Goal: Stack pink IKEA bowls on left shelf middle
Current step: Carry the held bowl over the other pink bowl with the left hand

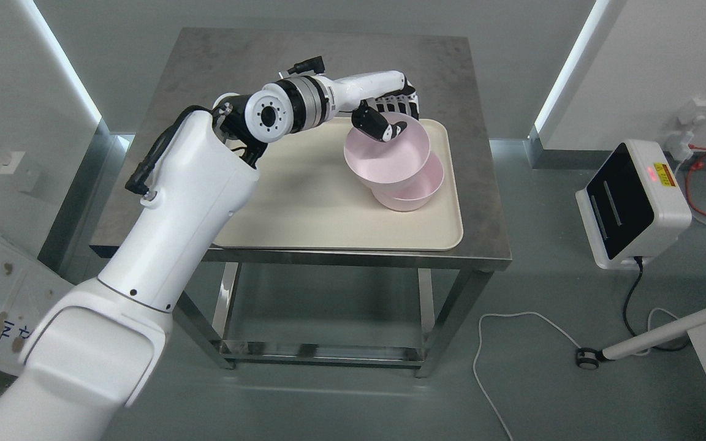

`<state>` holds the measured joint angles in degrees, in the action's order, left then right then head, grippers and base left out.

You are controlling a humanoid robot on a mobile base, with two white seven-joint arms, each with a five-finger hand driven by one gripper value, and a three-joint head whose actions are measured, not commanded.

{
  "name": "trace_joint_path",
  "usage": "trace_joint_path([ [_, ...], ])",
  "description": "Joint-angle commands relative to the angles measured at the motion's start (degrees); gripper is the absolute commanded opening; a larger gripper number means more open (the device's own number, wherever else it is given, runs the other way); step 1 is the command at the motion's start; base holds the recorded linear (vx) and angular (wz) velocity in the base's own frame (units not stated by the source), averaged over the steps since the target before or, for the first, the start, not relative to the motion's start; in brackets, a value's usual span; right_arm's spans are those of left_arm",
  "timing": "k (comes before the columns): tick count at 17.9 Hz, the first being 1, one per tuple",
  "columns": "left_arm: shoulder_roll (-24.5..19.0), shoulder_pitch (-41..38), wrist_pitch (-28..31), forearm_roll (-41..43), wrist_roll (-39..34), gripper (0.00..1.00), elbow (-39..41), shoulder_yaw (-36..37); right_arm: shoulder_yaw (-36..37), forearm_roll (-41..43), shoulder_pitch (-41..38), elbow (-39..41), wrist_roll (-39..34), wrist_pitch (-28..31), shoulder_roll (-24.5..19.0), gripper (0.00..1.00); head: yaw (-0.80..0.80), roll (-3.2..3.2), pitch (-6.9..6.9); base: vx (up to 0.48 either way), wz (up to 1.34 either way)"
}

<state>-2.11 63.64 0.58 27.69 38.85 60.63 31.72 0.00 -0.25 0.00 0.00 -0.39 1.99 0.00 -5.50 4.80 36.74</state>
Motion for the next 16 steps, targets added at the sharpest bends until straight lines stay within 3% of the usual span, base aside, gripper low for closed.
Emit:
trace_joint_path([
  [1, 1.1, 1.7, 0.1, -1.2, -2.5, 0.0, -1.0, 10.7, 0.6, 0.2, -1.7, 1.9, 0.0, -0.1, 1.0, 1.0, 0.0, 0.0, 0.0, 0.0, 0.0],
  [11, 1.1, 4.5, 0.5, -0.5, -4.1, 0.03, -4.4, 10.2, 0.6, 0.2, -1.7, 1.9, 0.0, 0.0, 1.0, 1.0, 0.0, 0.0, 0.0, 0.0, 0.0],
  [12, 1.1, 4.6, 0.4, -0.5, -4.1, 0.06, -4.8, 10.0, 0.6, 0.2, -1.7, 1.9, 0.0, 0.0, 1.0, 1.0, 0.0, 0.0, 0.0, 0.0, 0.0],
  [14, 1.1, 4.6, 0.5, -0.4, -4.1, 0.35, -4.9, 9.6, 0.6, 0.2, -1.7, 1.9, 0.0, -0.1, 1.0, 1.0, 0.0, 0.0, 0.0, 0.0, 0.0],
  [16, 1.1, 4.6, 0.4, -0.3, -3.9, 0.43, -4.8, 8.6, 0.6, 0.2, -1.7, 1.9, 0.0, -0.1, 1.0, 1.0, 0.0, 0.0, 0.0, 0.0, 0.0],
])
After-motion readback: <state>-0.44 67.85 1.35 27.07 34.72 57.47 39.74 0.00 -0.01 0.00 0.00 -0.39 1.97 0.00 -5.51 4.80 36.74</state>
